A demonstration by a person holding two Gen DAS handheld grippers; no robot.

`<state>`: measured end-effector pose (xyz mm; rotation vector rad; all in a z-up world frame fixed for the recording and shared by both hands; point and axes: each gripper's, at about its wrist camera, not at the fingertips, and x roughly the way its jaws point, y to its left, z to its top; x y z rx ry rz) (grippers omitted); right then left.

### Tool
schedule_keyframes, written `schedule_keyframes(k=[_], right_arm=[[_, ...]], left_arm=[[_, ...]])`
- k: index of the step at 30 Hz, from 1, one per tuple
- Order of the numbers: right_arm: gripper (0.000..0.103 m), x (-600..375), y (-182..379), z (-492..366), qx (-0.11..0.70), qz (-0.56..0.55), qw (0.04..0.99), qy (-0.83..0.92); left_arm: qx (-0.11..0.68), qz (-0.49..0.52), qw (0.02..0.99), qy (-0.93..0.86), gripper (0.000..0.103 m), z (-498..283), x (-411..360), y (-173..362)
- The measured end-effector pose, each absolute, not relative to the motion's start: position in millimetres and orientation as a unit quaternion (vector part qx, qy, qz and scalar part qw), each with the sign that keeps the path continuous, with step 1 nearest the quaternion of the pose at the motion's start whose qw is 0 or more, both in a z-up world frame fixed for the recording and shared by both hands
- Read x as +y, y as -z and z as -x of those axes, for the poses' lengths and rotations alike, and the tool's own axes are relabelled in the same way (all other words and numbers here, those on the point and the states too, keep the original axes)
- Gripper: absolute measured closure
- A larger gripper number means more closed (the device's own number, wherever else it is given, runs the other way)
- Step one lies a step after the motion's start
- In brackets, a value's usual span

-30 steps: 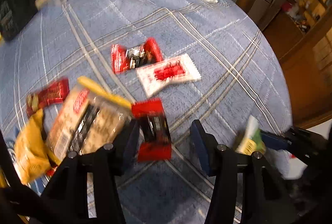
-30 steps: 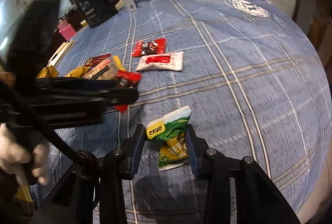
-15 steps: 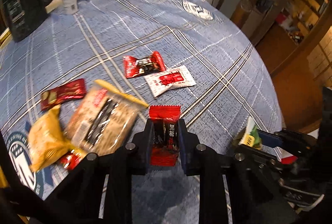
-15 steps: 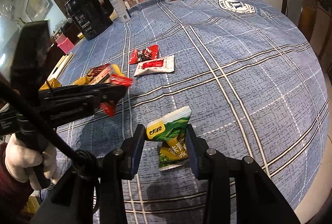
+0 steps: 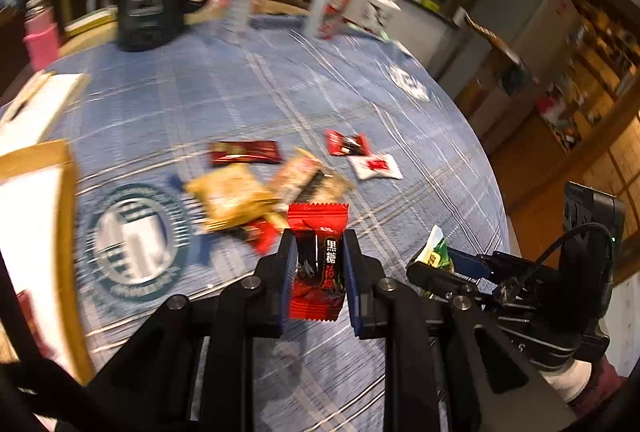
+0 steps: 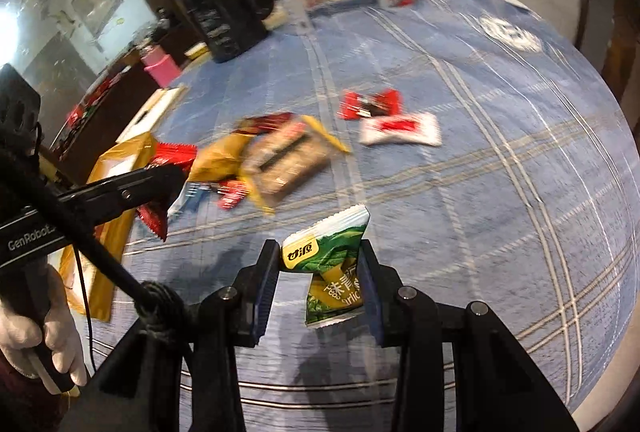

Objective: Organize snacks
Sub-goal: 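Move both snacks into the white tray and open both tools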

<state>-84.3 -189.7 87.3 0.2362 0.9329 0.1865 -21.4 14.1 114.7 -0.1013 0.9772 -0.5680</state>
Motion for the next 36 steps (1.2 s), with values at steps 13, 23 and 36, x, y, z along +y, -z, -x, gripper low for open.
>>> schedule_keyframes(k=[13, 23, 36], right_arm=[[0.065, -61, -115, 74, 0.433, -0.061, 0.882, -0.173], [0.065, 36, -107, 67, 0.444, -0.045, 0.862, -0.241], [0.065, 133, -67, 59, 0.494, 0.004, 0.822, -0.284]], left_arm=[[0.449, 0.106, 0.873, 0.156, 0.079, 47, 182, -118], [0.475, 0.135, 0.866, 0.073, 0.079, 55, 287, -85], [0.524, 0.131, 0.838, 0.075, 0.079, 41, 317, -42]])
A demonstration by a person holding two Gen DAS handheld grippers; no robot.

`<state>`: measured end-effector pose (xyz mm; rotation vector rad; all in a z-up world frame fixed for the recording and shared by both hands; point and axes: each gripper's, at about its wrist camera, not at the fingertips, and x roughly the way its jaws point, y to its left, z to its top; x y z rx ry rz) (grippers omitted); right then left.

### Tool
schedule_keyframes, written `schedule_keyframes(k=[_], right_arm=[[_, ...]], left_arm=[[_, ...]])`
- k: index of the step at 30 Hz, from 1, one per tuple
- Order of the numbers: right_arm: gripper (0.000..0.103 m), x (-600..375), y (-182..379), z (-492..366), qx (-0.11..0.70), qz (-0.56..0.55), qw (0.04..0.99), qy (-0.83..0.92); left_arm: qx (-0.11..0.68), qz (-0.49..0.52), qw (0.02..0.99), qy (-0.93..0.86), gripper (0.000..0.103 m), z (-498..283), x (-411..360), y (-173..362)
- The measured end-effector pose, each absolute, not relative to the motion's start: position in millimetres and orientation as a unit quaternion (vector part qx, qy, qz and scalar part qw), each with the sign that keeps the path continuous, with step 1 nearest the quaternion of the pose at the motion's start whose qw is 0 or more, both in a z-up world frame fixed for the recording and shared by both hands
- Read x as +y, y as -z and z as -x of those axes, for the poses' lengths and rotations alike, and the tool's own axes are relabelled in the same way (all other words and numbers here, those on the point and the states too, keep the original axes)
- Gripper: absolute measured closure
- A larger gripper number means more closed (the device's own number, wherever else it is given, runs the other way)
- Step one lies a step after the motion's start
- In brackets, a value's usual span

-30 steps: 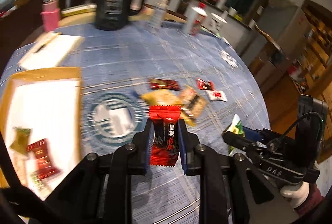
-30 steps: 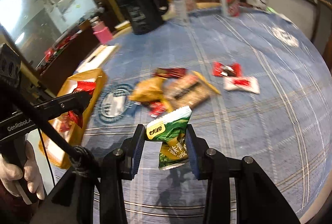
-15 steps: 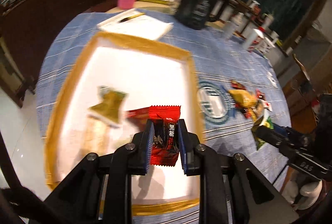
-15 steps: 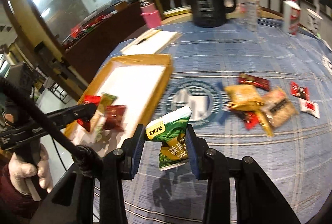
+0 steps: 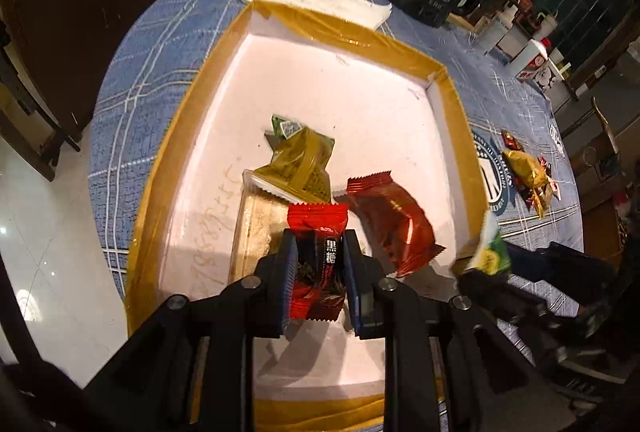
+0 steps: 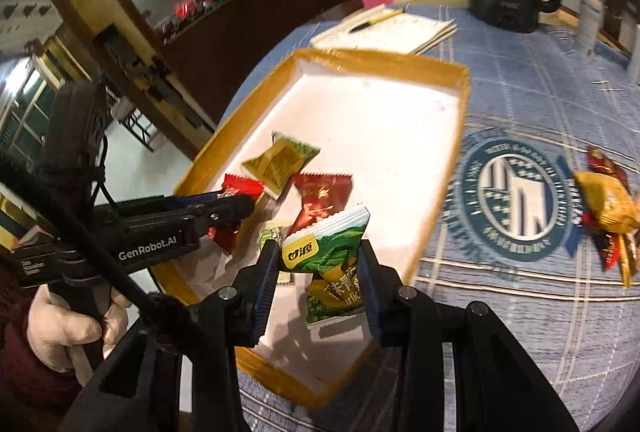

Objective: Organize snacks
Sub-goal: 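Move both snacks into the white tray and open both tools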

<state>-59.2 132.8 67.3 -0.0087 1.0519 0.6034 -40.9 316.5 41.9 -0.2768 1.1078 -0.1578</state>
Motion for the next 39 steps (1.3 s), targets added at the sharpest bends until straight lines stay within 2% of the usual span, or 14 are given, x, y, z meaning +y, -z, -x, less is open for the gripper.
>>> schedule_keyframes(k=[17, 19, 21, 27, 30, 39], right_arm=[[0.065, 157, -44, 40, 0.533, 0.011, 0.805, -0.261], [0.064, 160, -45, 42, 0.533, 0.016, 0.803, -0.265], [0.064, 163, -44, 45, 0.535, 0.020, 0.801, -0.269], [0.061, 168, -41, 54, 0.541, 0.028, 0.789, -0.291], [0.059, 167, -46, 62, 0.531, 0.030, 0.793, -0.297], [0.059, 128, -73, 75, 0.490, -0.005, 0.821, -0.292]], left_arm=[[0.541, 0.121, 0.830, 0.060, 0.077, 27, 328, -39], [0.539, 0.117, 0.832, 0.050, 0.071, 28, 329, -43], [0.535, 0.112, 0.837, 0.036, 0.058, 30, 330, -49], [0.521, 0.079, 0.850, -0.005, 0.042, 36, 325, -66], [0.517, 0.059, 0.854, -0.024, 0.037, 38, 318, -73], [0.503, 0.015, 0.863, -0.040, 0.037, 51, 286, -94]])
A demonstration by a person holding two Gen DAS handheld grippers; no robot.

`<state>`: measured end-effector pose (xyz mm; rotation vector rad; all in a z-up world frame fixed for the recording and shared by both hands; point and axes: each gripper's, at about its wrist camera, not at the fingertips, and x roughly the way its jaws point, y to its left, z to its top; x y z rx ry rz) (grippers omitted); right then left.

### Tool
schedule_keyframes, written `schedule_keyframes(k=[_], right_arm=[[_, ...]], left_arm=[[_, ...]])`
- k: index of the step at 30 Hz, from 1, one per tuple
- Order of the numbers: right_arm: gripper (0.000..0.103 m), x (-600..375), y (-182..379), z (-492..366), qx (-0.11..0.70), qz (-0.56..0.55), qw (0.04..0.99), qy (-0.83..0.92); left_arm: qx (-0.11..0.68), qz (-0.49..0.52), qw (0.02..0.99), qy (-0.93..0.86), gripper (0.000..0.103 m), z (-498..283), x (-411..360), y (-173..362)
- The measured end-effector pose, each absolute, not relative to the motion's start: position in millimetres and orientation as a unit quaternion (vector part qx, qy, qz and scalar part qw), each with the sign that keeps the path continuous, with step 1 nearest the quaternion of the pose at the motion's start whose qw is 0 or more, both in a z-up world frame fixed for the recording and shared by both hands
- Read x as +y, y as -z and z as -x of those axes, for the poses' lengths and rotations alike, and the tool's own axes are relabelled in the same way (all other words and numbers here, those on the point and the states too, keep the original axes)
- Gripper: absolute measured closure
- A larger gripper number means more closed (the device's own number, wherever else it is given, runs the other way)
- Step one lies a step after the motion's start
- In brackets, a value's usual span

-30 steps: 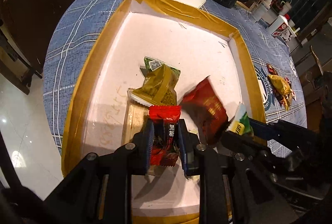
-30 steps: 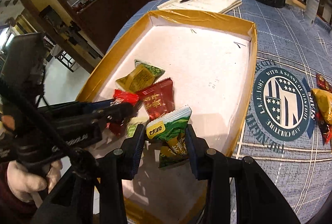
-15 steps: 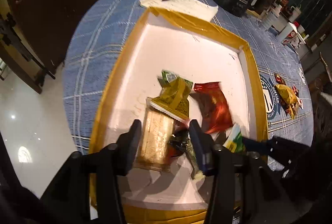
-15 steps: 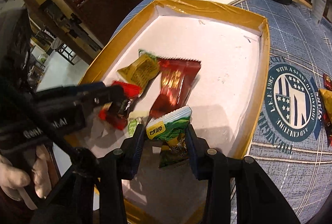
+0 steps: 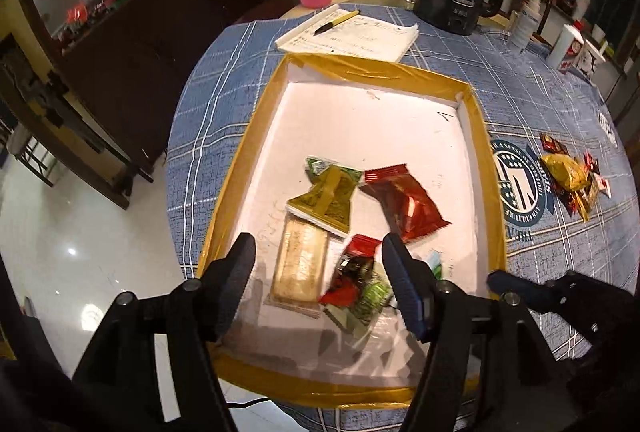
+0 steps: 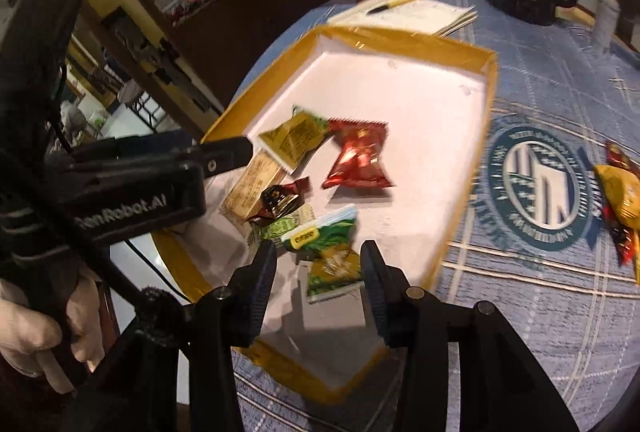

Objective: Organize snacks
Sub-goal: 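Move both snacks into the white tray and open both tools, then grasp the yellow cheese cracker bag with left tool while right tool grasps the clear biscuit pack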

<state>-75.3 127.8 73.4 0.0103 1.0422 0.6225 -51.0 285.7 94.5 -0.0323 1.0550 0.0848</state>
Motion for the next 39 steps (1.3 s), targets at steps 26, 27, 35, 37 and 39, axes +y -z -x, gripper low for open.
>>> schedule_keyframes(k=[26, 27, 35, 37, 39], right_arm=[[0.059, -55, -81, 97, 0.468, -0.108, 0.852, -0.206], [0.059, -61, -81, 97, 0.468, -0.109, 0.853, -0.203], [0.058, -116, -74, 85, 0.470, -0.120, 0.860, -0.162], [0.058, -129, -73, 77, 0.469, -0.124, 0.861, -0.150], [0.058, -141, -72, 65, 0.467, -0.125, 0.864, -0.141]], left_arm=[[0.509, -0.035, 0.859, 0.028, 0.036, 63, 130, -105], [0.512, -0.030, 0.858, 0.030, 0.035, 63, 127, -105], [0.529, 0.036, 0.845, 0.073, 0.034, 64, 110, -92], [0.535, 0.048, 0.840, 0.084, 0.034, 64, 106, -89], [0.537, 0.049, 0.837, 0.096, 0.034, 64, 100, -88]])
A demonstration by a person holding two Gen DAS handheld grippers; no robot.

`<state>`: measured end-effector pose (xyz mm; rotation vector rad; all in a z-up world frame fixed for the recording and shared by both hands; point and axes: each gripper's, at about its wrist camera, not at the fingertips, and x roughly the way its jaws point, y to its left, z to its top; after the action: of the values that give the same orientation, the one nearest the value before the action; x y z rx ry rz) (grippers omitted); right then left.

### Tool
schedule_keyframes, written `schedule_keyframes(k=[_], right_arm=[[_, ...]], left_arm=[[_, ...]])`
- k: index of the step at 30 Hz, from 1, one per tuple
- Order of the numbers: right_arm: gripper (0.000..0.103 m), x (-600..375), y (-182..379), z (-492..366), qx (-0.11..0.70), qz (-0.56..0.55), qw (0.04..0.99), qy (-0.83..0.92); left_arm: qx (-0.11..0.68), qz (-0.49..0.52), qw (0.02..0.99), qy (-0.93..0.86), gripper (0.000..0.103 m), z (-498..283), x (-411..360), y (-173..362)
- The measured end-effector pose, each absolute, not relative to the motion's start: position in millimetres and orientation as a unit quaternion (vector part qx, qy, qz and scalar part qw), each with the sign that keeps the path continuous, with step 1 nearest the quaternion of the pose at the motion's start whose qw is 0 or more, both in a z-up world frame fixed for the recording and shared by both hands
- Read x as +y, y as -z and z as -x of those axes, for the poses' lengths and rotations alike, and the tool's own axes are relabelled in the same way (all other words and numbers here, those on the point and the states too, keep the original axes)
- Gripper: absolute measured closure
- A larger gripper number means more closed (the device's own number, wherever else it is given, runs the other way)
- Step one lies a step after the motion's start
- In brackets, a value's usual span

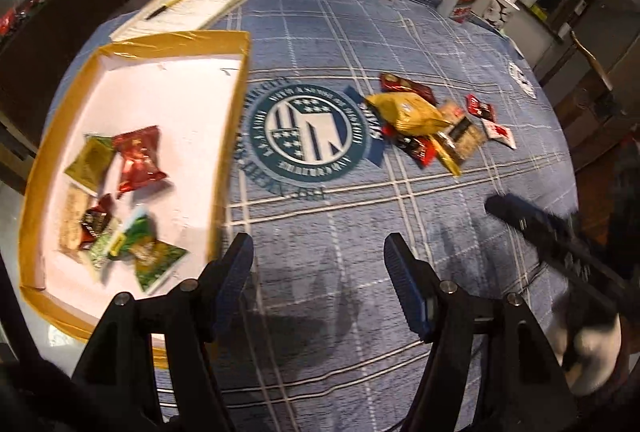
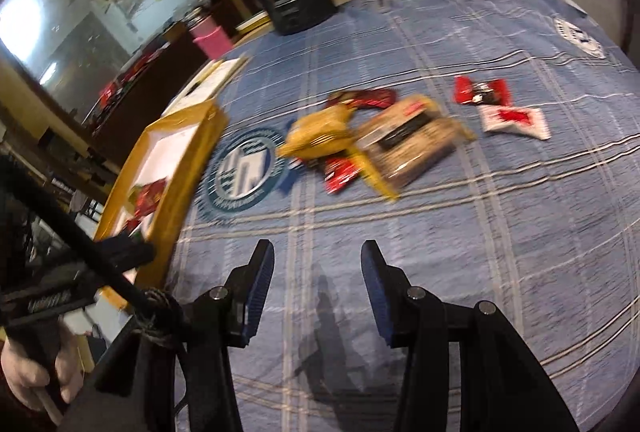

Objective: Organize snacks
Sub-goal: 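Grasp the yellow cheese cracker bag with left tool while right tool grasps the clear biscuit pack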

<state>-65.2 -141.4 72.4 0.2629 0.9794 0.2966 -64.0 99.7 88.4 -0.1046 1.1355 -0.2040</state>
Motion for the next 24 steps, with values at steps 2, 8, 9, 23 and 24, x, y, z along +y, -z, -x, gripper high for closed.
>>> schedule_keyframes(k=[2, 8, 9, 23, 24], right_arm=[[0.058, -149, -72, 55, 0.465, -0.124, 0.866, -0.137], [0.051, -173, -77, 6, 0.456, -0.113, 0.874, -0.124], [0.048, -174, -76, -1, 0.458, -0.109, 0.874, -0.119], [0.034, -166, -50, -70, 0.511, -0.145, 0.846, -0.052], [0.034, -161, -48, -74, 0.515, -0.130, 0.846, -0.039]], left_arm=[[0.536, 0.051, 0.836, 0.106, 0.034, 63, 95, -89], [0.537, 0.076, 0.833, 0.112, 0.034, 45, 91, -90], [0.538, 0.083, 0.831, 0.113, 0.034, 41, 91, -90], [0.544, 0.133, 0.821, 0.112, 0.034, -1, 82, -77], [0.546, 0.134, 0.820, 0.110, 0.034, -2, 82, -75]])
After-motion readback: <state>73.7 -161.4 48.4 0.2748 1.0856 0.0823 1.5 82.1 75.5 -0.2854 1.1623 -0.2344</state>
